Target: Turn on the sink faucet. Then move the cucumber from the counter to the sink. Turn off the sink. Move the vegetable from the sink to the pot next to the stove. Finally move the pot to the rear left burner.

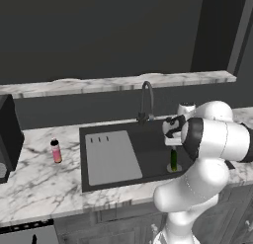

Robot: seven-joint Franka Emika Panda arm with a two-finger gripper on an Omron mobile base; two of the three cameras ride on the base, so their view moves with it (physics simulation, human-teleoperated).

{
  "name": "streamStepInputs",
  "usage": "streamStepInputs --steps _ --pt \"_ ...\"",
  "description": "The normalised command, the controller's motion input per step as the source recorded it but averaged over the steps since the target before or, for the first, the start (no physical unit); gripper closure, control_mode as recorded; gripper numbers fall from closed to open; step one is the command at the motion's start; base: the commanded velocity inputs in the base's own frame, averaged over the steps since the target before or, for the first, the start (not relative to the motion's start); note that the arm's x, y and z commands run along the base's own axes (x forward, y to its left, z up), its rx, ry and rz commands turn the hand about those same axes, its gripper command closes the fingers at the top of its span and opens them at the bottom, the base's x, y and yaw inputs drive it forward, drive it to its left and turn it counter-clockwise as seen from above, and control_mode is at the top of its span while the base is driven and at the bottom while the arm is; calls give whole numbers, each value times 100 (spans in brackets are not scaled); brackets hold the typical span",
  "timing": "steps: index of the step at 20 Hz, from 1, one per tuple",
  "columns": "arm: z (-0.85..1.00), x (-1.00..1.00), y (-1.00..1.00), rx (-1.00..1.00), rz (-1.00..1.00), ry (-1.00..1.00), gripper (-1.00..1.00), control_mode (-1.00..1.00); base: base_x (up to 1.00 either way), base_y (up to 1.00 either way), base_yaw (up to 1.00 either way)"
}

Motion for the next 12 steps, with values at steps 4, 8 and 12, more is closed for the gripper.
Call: streamStepInputs --steps 4,8,12 --pt "-26 24 0 0 0 0 -100 -100 0 0 0" --pt "-25 18 0 1 0 0 -100 -100 0 0 0" --pt "-21 9 0 2 0 0 -100 -100 0 0 0"
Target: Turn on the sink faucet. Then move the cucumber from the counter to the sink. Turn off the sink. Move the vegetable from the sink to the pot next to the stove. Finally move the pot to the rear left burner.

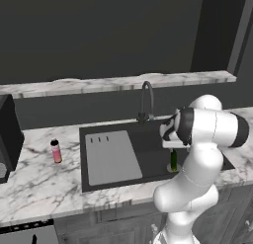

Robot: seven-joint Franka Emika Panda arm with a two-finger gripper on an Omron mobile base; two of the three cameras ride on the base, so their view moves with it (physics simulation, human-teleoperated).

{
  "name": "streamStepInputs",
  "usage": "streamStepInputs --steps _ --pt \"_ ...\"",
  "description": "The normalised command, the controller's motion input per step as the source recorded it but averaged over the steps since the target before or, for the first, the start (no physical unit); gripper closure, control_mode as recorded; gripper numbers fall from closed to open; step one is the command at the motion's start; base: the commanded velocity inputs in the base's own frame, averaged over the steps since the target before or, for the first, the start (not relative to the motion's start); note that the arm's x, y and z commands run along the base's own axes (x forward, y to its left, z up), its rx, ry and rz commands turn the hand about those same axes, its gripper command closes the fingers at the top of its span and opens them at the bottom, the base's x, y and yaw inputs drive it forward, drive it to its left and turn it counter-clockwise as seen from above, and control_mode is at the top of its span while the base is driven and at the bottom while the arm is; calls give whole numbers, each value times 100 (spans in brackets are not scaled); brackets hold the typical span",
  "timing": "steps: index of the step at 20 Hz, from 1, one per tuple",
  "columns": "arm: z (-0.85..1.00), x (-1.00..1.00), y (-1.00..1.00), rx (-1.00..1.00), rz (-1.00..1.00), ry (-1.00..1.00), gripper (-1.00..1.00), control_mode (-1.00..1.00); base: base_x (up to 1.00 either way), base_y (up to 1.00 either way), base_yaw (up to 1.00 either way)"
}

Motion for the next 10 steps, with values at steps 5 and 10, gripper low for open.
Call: streamStepInputs --steps 5,10 --pt "-23 7 0 2 0 0 -100 -100 0 0 0" --pt "-27 9 0 2 0 -2 -100 -100 0 0 0"
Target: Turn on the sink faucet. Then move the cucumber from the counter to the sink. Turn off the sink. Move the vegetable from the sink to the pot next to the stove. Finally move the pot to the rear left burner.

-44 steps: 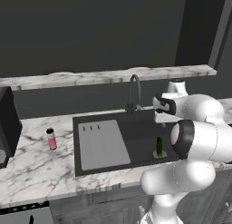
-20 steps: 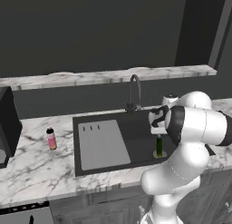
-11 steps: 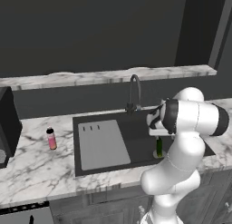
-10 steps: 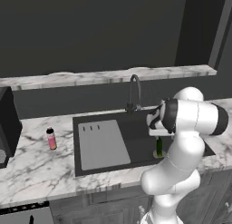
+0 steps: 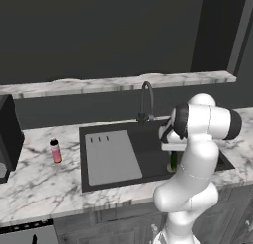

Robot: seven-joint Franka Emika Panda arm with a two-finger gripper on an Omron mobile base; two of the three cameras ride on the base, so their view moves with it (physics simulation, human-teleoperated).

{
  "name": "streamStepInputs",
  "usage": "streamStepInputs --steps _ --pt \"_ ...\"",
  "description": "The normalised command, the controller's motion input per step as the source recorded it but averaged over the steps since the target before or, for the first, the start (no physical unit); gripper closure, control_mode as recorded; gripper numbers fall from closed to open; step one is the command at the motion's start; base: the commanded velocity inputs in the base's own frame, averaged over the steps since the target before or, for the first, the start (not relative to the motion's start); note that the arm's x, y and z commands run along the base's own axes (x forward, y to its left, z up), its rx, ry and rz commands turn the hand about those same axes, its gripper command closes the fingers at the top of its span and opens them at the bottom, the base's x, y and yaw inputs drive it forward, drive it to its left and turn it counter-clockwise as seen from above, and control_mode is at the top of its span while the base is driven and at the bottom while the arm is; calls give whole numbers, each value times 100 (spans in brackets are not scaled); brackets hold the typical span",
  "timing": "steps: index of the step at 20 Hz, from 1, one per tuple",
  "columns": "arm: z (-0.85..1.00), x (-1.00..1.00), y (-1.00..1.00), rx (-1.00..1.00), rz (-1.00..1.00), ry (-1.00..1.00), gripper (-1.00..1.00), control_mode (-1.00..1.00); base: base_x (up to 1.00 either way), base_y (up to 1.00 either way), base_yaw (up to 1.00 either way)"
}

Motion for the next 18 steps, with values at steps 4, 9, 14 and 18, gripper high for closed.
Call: streamStepInputs --steps 4,9,14,18 --pt "-27 8 -1 1 0 -2 -100 -100 0 0 0" --pt "-25 8 -1 0 0 -4 -100 -100 0 0 0" --pt "-19 10 -1 0 0 -1 -100 -100 0 0 0" --pt "-15 11 0 0 0 -1 -100 -100 0 0 0"
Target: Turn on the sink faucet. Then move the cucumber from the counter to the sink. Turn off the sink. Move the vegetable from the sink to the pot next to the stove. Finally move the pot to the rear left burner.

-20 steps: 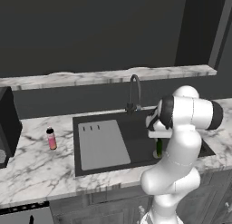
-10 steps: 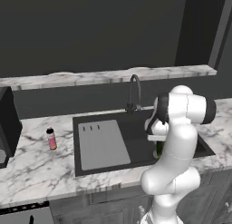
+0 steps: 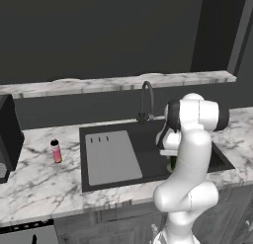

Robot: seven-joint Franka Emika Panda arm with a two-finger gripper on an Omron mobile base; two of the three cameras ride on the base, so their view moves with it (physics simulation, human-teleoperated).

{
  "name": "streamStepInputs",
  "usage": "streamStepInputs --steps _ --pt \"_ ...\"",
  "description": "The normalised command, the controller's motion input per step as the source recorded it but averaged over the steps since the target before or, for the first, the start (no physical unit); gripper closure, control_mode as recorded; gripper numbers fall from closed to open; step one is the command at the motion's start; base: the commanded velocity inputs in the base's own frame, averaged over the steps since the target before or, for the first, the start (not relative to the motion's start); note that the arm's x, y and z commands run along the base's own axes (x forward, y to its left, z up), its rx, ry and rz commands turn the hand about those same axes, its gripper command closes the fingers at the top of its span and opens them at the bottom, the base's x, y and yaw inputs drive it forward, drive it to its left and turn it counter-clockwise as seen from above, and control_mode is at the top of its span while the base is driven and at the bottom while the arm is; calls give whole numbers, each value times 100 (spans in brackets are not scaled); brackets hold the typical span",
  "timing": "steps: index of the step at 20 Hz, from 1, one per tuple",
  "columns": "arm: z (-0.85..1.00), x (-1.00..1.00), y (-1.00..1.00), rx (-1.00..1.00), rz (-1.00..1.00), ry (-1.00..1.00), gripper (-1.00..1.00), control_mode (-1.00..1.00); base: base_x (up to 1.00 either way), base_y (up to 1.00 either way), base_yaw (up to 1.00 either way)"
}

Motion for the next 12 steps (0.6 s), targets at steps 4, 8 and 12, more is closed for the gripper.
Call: streamStepInputs --steps 4,8,12 --pt "-12 6 -1 0 0 -2 -100 -100 0 0 0" --pt "-11 1 -4 0 0 -3 -100 -100 0 0 0" --pt "-12 1 -2 0 0 -3 -100 -100 0 0 0"
